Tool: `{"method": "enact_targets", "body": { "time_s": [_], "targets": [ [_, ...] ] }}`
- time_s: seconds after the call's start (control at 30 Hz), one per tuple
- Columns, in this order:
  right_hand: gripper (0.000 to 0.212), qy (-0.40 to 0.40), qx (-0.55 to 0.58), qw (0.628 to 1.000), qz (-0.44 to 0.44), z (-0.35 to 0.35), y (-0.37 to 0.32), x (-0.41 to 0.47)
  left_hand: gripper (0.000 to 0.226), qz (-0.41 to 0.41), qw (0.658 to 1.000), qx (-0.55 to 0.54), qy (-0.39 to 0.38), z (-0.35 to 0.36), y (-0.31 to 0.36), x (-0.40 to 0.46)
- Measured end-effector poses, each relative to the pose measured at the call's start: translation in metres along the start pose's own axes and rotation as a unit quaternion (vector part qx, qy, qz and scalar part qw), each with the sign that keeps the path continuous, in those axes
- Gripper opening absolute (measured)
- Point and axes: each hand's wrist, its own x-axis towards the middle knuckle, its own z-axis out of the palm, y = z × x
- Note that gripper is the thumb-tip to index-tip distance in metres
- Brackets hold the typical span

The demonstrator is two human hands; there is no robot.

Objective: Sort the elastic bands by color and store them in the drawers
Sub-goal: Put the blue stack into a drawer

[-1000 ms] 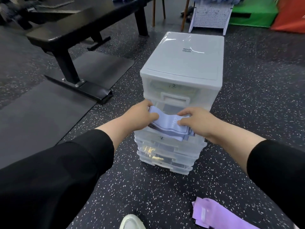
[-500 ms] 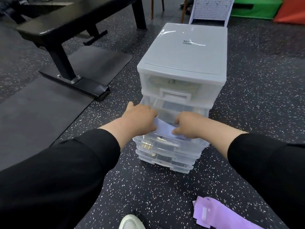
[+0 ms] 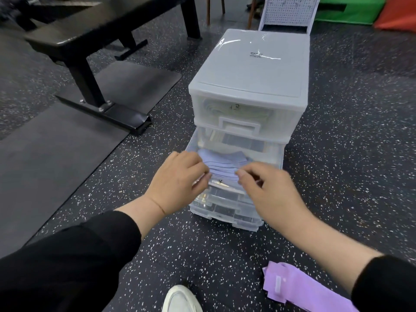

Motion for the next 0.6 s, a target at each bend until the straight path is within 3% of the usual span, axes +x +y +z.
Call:
{"method": "enact_targets", "body": {
  "time_s": [0.1,0.2,0.33,0.43,0.6],
  "targets": [
    [0.018,-0.051,0.16,0.97,0.178,0.022,0.001,-0.023,0.031,-0.024,0.999,-0.031,-0.015,0.002,0.012,-0.02],
    [0.011,-0.042,0.362,0.872,0.328,0.031,-0.003,-0.033,0.024,-0.039,0.997,-0.047,-0.056,0.009,0.015,-0.034],
    [0.008,0.037,0.544,0.743,0.389,0.03,-0.006,-0.031,0.036,-0.011,0.994,-0.011,-0.108,0.011,0.013,-0.047],
    [0.008,0.054,0.576,0.713,0.397,0.034,-0.006,-0.027,0.043,0.013,0.989,0.034,-0.141,0.011,0.013,-0.056],
    [0.009,0.048,0.604,0.699,0.379,0.031,-0.006,-0.009,0.062,-0.031,0.972,0.072,-0.221,0.015,0.009,-0.046]
  ]
}}
